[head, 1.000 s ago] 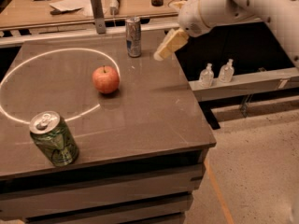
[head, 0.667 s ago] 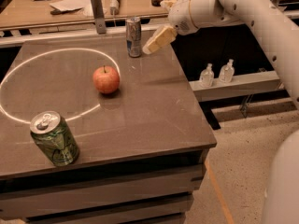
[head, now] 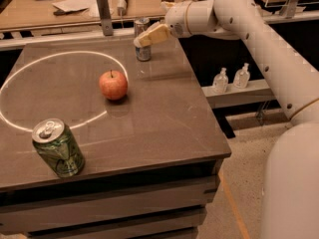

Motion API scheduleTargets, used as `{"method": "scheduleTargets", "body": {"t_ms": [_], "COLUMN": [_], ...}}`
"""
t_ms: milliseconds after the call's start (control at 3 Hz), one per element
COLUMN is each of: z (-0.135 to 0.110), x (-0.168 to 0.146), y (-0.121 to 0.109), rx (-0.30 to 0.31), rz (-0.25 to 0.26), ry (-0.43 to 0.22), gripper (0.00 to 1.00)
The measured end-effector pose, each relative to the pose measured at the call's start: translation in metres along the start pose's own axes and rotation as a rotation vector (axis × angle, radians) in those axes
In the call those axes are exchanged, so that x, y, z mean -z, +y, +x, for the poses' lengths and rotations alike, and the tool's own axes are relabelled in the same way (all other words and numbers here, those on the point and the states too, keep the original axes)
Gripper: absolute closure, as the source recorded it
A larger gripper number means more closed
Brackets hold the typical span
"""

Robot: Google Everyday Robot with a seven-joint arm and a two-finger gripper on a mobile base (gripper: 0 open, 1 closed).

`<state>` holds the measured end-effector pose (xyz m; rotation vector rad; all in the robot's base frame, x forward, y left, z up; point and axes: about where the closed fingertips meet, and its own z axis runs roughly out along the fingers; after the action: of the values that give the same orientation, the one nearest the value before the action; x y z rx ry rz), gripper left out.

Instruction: Move redbull can near apple

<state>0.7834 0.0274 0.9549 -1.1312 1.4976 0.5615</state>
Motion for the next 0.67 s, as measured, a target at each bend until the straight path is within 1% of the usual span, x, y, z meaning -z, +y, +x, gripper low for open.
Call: {"method": "scheduleTargets", "body": {"t_ms": [333,667], "z": [0.008,0.016], "x": [-0.019,-0.033], "y": [-0.013,-0.022], "rx": [-0.092,-0.137], "rz": [0.07,0.119], "ry": [-0.033,-0.061], "gripper": [0.0,0.03]}}
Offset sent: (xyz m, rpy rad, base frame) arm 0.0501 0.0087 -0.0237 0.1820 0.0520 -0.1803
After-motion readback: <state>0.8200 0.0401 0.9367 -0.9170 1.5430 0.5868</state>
